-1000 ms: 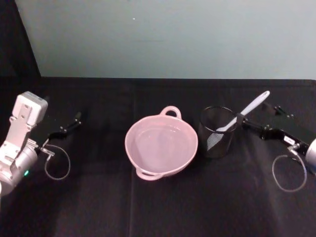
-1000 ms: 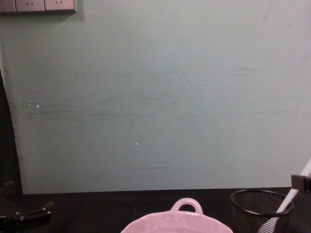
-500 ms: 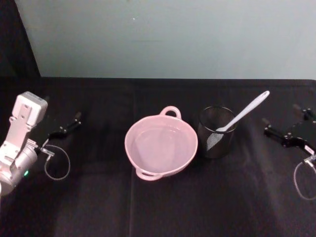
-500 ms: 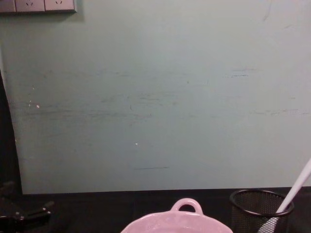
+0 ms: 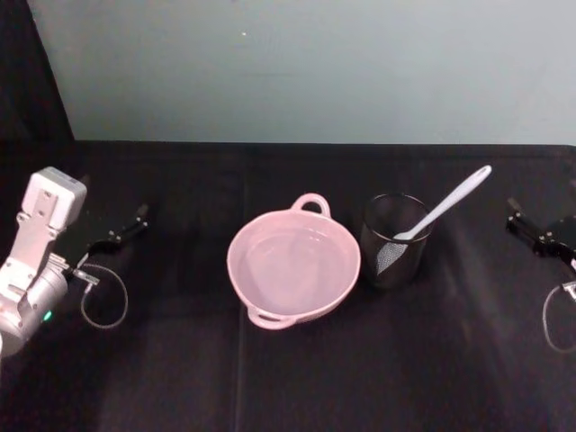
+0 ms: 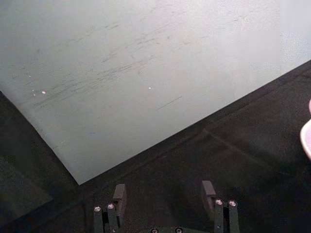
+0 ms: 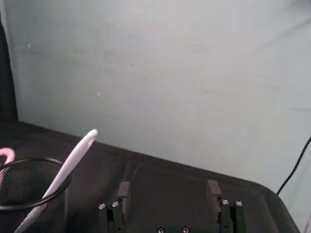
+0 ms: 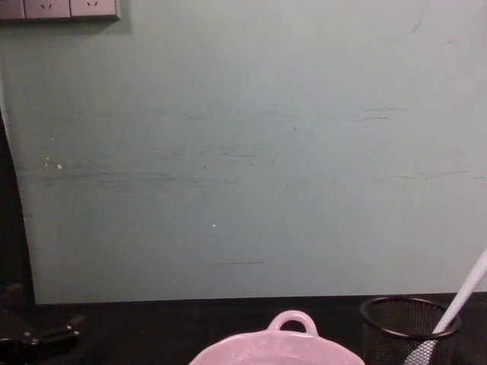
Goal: Use the one hand to pick up the spoon and stir the clear water in the bowl.
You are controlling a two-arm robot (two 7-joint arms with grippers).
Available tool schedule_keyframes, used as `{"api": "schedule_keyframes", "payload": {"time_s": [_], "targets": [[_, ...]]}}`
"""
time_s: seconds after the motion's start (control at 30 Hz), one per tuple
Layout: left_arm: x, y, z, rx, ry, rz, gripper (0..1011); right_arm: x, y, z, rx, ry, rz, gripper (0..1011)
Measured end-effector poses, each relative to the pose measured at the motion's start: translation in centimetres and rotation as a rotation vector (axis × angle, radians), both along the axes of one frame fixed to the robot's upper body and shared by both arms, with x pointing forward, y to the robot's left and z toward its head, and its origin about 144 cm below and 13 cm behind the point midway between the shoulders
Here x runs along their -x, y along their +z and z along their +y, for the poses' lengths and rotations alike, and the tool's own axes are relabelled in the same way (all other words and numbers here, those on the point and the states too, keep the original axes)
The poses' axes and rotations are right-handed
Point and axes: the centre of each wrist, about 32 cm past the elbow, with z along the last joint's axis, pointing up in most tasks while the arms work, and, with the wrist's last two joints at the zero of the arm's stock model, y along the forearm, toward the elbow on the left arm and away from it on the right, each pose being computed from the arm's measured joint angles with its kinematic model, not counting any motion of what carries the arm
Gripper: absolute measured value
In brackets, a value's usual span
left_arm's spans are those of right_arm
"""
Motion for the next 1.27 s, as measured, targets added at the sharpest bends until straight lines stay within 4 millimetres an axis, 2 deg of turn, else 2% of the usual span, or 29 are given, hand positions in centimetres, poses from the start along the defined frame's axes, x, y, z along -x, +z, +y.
{"api": "schedule_keyframes", "payload": {"time_s": [0.17,1.27], "targets": [[0.00,0.00,0.00,0.000,0.000,0.000,1011,-0.42,-0.89,0.09,-0.014,-0.016,-0.029,1003],[0.00,0.00,0.00,0.000,0.000,0.000,1011,-0.31,-0.64,0.11,-0.009,-0.011,-0.025,1003]]}}
